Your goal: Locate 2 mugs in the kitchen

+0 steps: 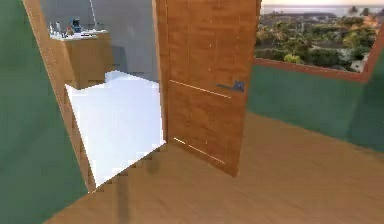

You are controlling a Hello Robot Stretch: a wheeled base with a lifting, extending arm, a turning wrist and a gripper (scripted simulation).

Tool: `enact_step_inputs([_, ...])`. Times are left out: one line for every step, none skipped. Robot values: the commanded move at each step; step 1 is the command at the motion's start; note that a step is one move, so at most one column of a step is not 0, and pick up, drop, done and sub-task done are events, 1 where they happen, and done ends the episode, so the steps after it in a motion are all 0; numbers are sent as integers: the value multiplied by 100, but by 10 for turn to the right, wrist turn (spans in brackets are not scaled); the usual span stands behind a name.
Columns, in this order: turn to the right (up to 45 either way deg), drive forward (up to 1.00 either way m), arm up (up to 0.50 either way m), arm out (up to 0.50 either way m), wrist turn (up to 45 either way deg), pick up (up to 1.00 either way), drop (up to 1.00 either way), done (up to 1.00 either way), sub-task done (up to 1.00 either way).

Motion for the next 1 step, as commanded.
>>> enact_step_inputs([-240, 0, 0, 0, 0, 0, 0, 0, 0])
